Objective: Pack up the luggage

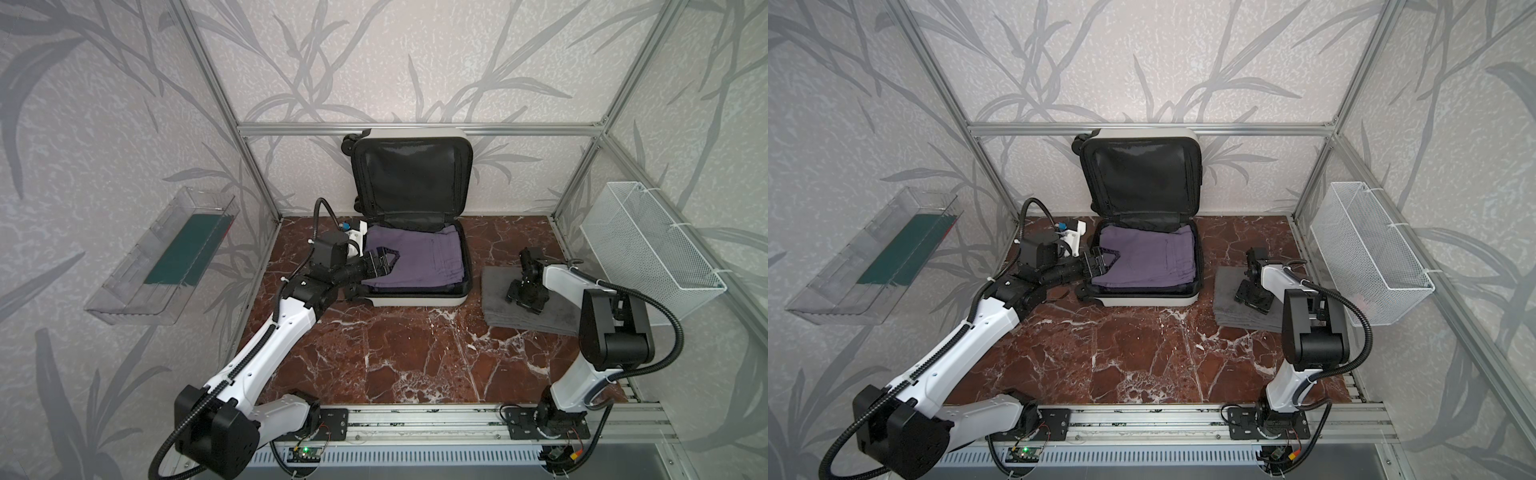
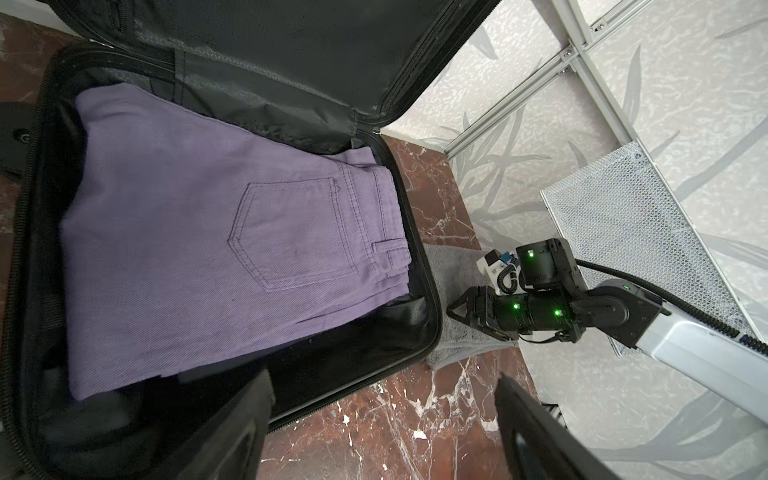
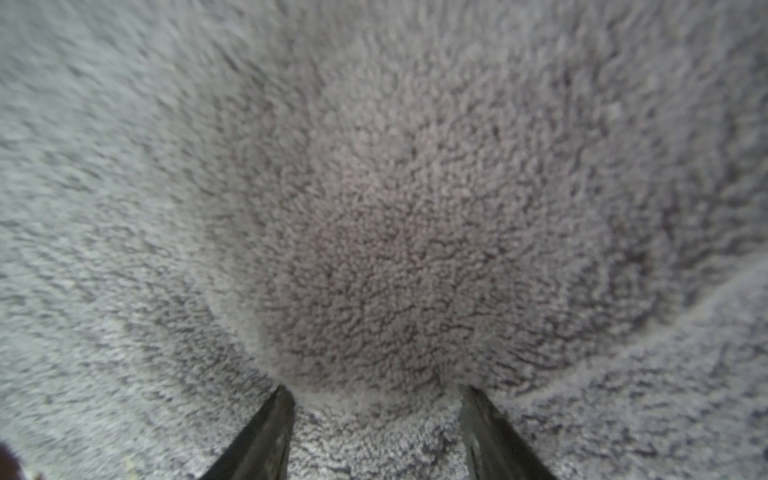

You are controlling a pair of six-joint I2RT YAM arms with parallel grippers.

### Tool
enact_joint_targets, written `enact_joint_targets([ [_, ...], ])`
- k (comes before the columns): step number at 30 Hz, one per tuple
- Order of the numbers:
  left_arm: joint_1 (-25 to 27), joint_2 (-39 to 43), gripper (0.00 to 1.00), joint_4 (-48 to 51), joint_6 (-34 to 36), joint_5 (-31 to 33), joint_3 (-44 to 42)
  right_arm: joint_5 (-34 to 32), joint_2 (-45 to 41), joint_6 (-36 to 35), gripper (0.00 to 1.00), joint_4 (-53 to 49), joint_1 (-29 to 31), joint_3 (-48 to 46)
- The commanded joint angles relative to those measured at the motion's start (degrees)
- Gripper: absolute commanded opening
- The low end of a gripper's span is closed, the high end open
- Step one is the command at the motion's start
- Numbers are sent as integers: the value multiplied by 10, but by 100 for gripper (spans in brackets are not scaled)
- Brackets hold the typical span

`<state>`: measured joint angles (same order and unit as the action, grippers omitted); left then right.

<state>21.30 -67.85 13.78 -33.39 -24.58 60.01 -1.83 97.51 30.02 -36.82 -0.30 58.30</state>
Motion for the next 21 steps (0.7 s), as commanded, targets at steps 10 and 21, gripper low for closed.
enact_joint_targets([
  [10,5,18,86,18,8,9,-26,11,-4,-18,63,-58,4,69],
  [21,5,22,86,15,7,19,-46,21,67,-21,63,-31,4,43],
])
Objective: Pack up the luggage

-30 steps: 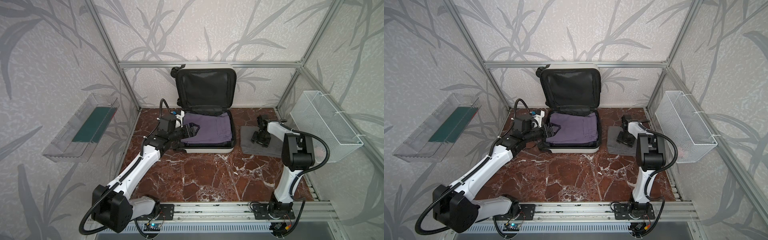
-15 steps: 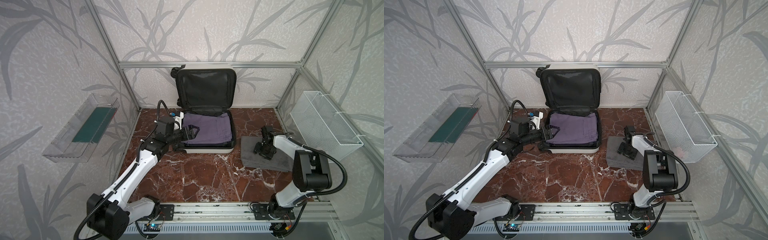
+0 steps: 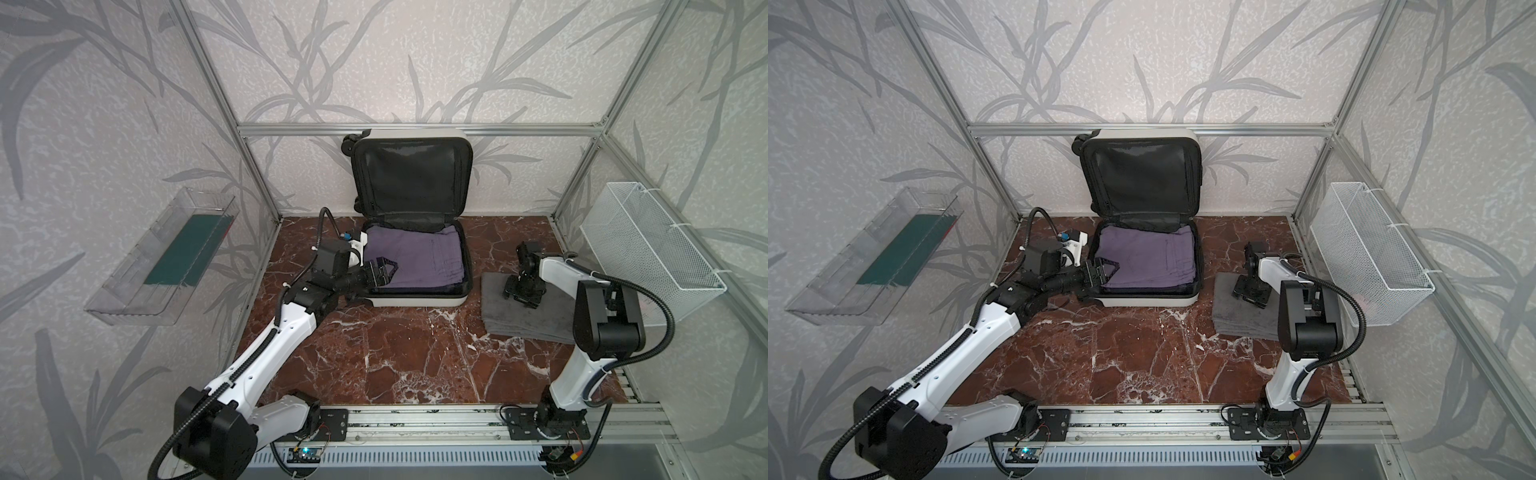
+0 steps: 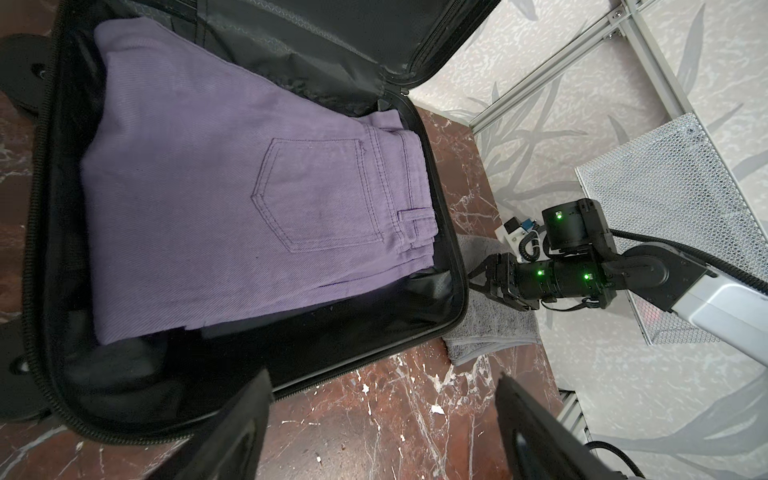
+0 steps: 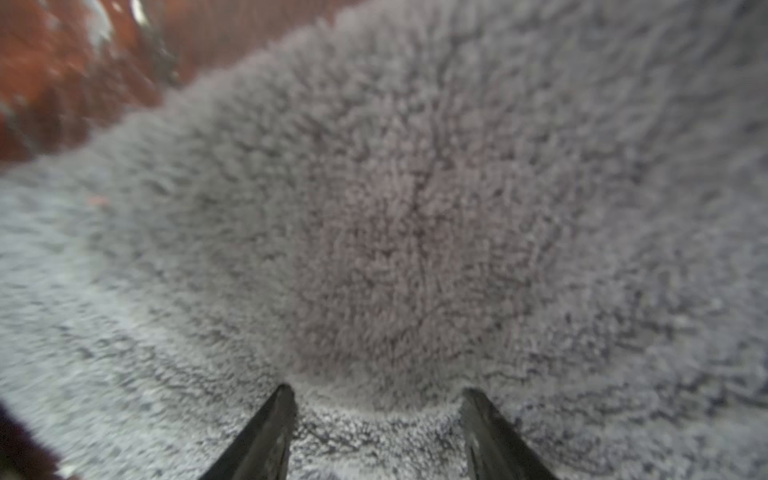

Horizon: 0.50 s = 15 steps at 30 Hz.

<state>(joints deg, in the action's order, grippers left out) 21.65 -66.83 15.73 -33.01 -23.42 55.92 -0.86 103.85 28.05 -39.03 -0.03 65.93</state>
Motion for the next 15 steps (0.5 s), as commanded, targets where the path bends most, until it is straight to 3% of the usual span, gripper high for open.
enact_joint_targets([
  [1,2,11,86,-5,3,7,-5,16,-2,-1,63,-4,1,-48],
  [8,2,8,86,-18,1,2,-2,37,-87,9,63,13,16,-147],
  [15,2,12,86,-24,-1,-1,-4,29,-148,43,63,-2,85,-198],
])
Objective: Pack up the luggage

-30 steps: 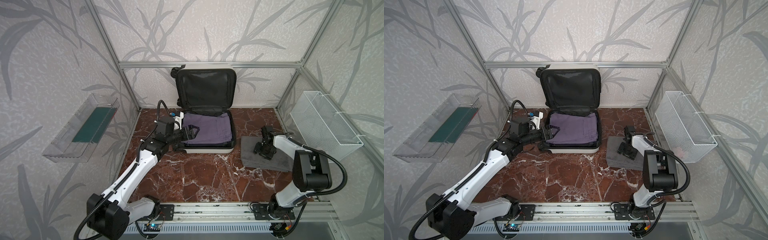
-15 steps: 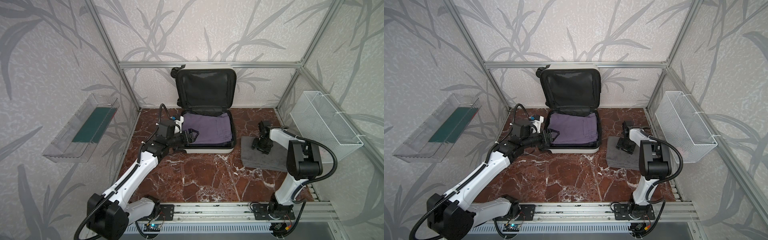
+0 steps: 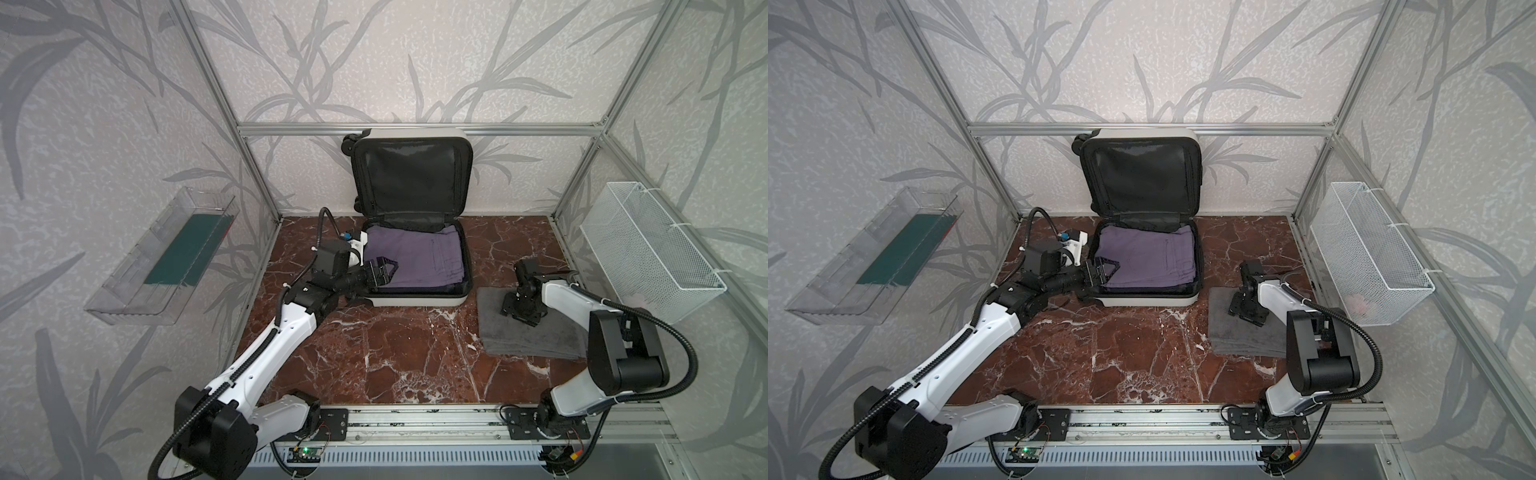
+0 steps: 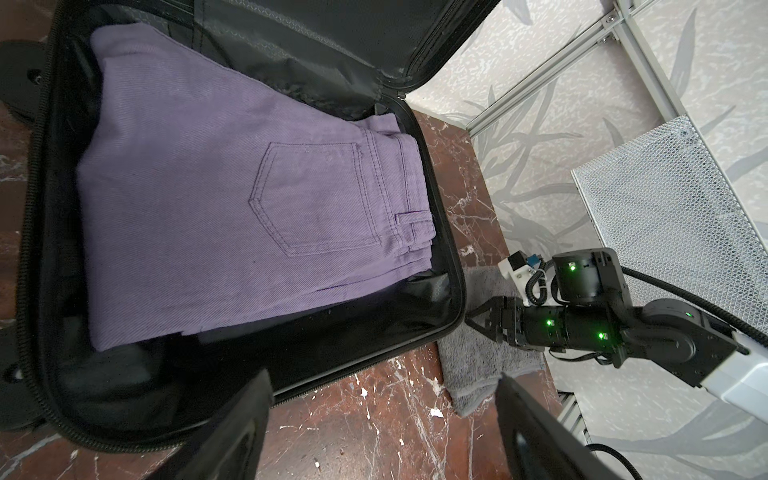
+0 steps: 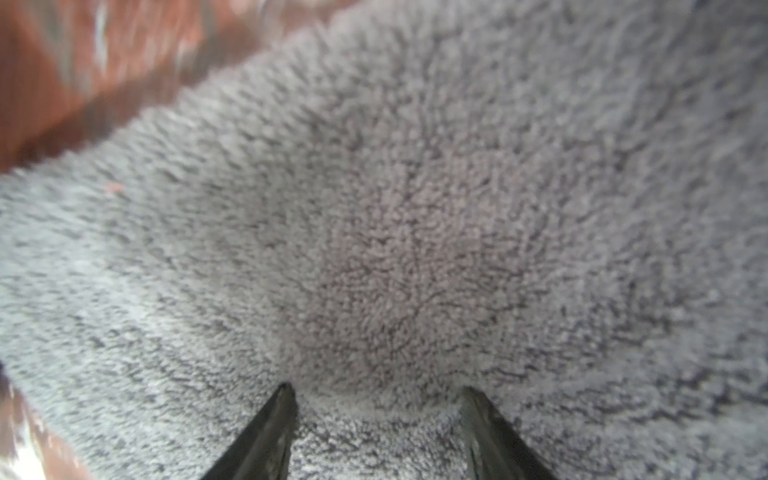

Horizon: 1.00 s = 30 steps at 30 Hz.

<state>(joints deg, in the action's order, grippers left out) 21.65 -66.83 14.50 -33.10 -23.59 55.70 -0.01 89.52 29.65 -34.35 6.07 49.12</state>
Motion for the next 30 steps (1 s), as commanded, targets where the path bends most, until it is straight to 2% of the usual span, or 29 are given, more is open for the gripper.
enact_joint_targets([
  [1,2,14,86,-11,1,1,-1,18,-8,31,63,-51,32,-34],
  [14,1,21,86,-8,4,2,-4,24,-68,118,62,-40,152,-94],
  [30,1,26,86,-10,-2,7,-40,48,-28,294,63,53,321,-68],
])
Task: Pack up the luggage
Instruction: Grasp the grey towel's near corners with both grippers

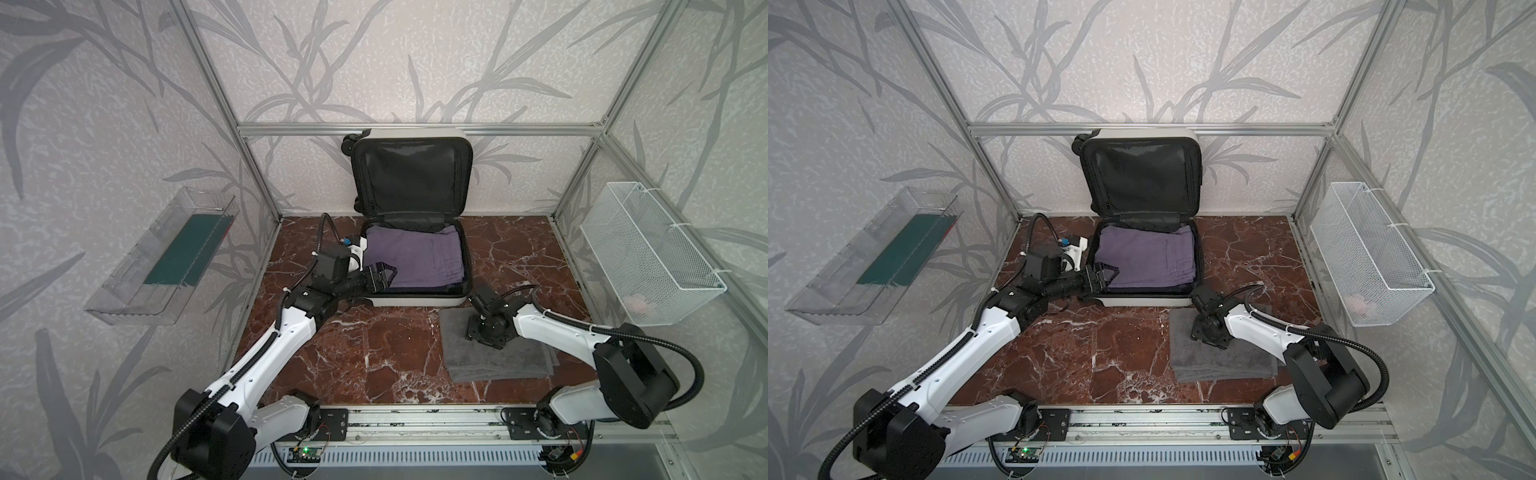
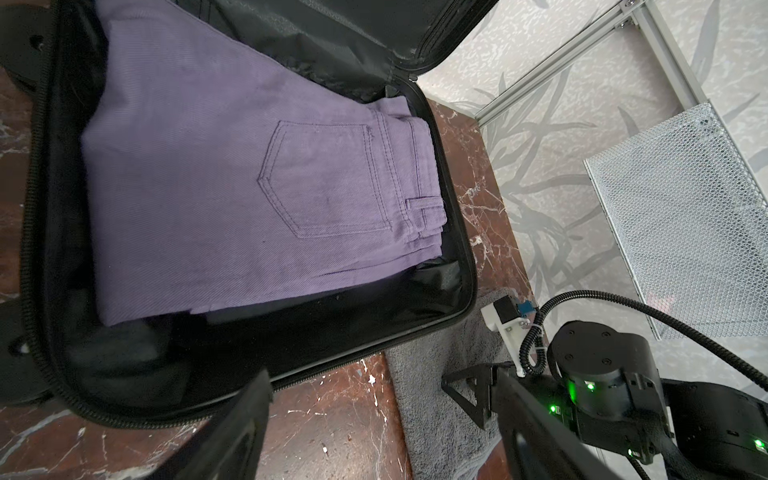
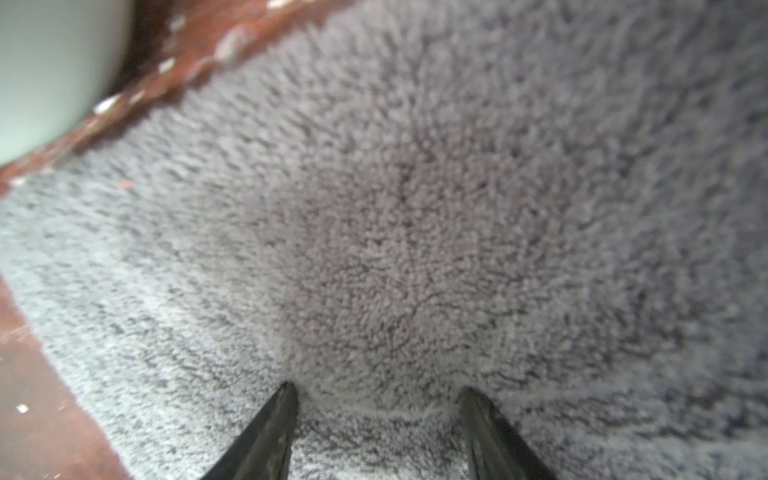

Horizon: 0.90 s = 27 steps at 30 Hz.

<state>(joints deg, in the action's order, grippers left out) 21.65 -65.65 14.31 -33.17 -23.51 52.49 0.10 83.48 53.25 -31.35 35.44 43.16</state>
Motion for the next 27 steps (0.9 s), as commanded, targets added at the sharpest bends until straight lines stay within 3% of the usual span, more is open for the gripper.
enact_joint_targets([
  [1,1,15,86,-8,-1,7,-12,46,37,70,63,30,39,-4],
  [10,1,14,86,-21,-11,10,-46,44,116,133,63,73,142,86],
  [16,1,14,86,-19,-9,17,-60,52,140,94,62,64,176,165],
  [23,2,20,86,-22,-13,21,-86,-6,29,25,63,10,168,155],
  [27,2,15,86,-29,-17,16,-103,-33,-59,-22,66,-13,118,105],
])
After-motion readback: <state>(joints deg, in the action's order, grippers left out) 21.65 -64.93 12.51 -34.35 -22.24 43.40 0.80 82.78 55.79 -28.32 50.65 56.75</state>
